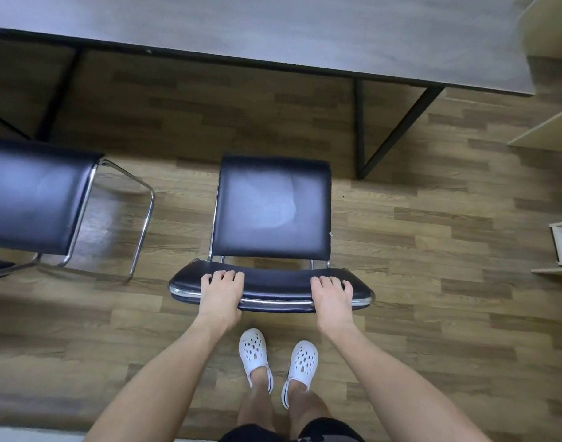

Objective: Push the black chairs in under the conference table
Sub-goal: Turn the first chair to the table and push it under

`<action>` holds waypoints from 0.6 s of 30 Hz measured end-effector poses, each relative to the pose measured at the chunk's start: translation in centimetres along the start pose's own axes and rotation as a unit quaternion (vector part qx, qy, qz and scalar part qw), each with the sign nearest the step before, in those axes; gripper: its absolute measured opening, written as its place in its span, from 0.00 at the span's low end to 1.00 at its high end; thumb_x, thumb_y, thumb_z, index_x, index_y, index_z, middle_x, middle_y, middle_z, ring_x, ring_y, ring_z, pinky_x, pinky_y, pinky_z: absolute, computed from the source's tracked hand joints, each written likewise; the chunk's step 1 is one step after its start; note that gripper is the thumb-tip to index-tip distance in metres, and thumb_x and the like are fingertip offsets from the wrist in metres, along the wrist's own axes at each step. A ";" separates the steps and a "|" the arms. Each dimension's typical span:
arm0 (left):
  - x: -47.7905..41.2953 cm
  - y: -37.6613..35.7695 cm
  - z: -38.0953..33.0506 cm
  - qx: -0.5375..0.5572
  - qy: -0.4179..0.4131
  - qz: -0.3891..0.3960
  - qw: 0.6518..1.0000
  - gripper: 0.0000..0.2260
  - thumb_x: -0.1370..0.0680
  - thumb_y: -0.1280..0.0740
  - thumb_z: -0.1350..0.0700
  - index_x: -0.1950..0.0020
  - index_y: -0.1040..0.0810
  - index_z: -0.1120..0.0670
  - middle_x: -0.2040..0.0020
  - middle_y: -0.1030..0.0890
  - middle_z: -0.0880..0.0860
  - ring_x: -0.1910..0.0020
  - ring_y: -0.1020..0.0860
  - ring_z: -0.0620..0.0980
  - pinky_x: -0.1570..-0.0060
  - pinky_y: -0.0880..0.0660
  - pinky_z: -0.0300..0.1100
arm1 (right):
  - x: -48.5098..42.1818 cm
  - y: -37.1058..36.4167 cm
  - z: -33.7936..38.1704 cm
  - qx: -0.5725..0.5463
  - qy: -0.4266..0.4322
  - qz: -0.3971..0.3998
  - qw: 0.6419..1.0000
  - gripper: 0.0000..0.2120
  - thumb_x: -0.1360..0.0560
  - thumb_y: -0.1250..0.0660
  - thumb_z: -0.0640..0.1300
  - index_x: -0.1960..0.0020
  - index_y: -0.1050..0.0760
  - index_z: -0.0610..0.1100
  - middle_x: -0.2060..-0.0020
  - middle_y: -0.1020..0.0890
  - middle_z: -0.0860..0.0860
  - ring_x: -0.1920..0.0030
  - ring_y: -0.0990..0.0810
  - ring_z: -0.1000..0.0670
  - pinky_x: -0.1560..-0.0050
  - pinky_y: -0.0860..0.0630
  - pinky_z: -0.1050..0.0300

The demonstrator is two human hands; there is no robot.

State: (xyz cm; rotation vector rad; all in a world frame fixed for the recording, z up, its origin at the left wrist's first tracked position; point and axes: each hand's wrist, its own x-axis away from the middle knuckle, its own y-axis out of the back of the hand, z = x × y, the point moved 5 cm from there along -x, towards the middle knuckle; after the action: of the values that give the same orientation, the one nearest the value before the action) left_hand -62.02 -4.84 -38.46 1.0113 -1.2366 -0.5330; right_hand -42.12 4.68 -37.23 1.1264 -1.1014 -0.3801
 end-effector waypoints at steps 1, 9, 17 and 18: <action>-0.1 0.2 0.1 0.000 -0.001 0.002 1.000 0.23 0.29 0.31 0.54 0.35 0.33 0.51 0.35 0.27 0.49 0.35 0.31 0.54 0.35 0.40 0.51 | -0.1 0.2 0.1 0.001 -0.001 0.003 1.000 0.26 0.36 0.32 0.31 0.41 0.33 0.46 0.43 0.25 0.49 0.38 0.29 0.44 0.31 0.42 0.46; -0.1 0.8 -0.1 -0.004 0.003 0.019 1.000 0.23 0.28 0.31 0.55 0.35 0.34 0.52 0.36 0.27 0.51 0.35 0.32 0.55 0.35 0.39 0.51 | -0.2 0.8 0.4 0.002 -0.014 0.021 1.000 0.27 0.36 0.32 0.31 0.40 0.34 0.46 0.42 0.25 0.49 0.37 0.30 0.45 0.31 0.44 0.46; -0.7 1.5 0.7 -0.006 0.006 0.027 1.000 0.22 0.29 0.31 0.57 0.37 0.34 0.52 0.37 0.27 0.51 0.36 0.31 0.55 0.37 0.39 0.50 | -0.6 1.0 1.1 -0.017 -0.046 0.003 0.999 0.28 0.41 0.39 0.28 0.43 0.32 0.45 0.48 0.25 0.49 0.41 0.28 0.45 0.31 0.43 0.46; -0.9 1.5 0.8 -0.007 0.005 0.025 1.000 0.22 0.29 0.31 0.57 0.37 0.34 0.52 0.37 0.27 0.51 0.36 0.31 0.55 0.37 0.39 0.49 | -0.7 1.0 1.1 -0.019 -0.046 0.003 0.999 0.29 0.43 0.43 0.29 0.43 0.32 0.45 0.48 0.25 0.49 0.42 0.28 0.45 0.31 0.43 0.45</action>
State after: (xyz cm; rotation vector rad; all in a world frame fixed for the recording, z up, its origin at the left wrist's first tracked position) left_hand -63.33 -3.66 -37.60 0.9665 -1.2450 -0.4968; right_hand -43.62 5.08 -36.71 1.0802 -1.1725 -0.4499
